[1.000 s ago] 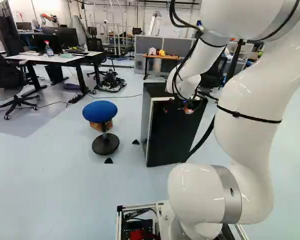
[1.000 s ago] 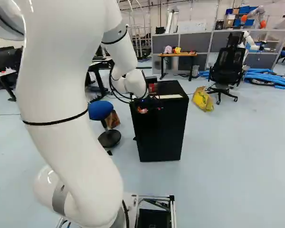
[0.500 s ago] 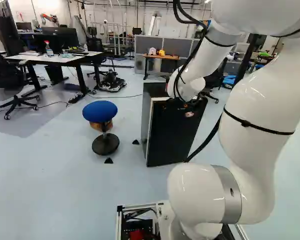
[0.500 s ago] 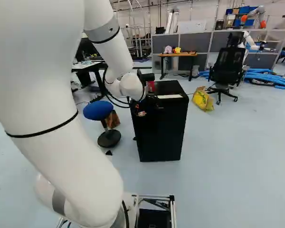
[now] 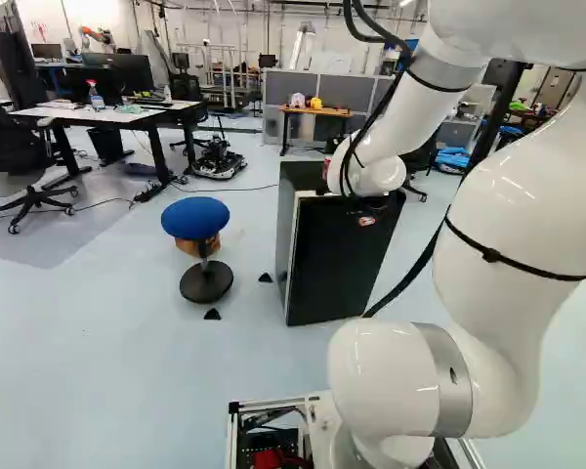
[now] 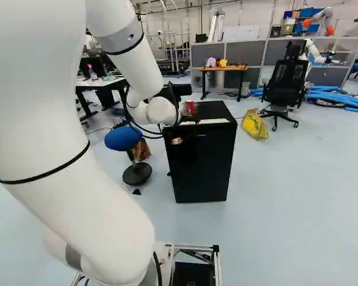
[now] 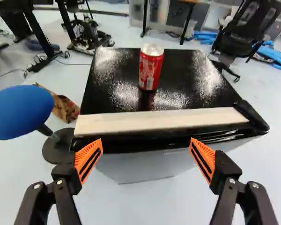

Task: Grab a drink from the fridge

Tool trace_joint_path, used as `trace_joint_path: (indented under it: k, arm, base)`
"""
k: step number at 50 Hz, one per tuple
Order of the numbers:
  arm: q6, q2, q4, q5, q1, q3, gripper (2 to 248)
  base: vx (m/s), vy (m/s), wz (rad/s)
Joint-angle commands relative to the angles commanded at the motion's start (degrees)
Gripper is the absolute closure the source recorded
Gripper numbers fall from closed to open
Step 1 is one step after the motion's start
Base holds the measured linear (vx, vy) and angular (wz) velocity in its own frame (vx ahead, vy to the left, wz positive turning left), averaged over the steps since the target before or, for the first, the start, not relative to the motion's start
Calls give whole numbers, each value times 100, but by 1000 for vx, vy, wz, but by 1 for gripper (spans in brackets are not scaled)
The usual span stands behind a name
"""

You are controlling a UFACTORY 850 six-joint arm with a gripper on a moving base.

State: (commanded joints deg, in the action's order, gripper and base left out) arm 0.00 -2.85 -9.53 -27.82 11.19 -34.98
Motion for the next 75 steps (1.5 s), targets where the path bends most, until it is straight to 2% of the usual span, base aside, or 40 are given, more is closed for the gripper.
trace_joint_path:
  k: [27, 55, 75]
  arm:
    - [0, -50, 255, -1508, -6, -52, 3]
    - [0, -490, 447, -1759, -25, -203, 3]
    - [0, -898, 447, -2323, -43, -375, 3]
  base:
    - [0, 0, 0]
    - [0, 0, 0]
    - [0, 0, 0]
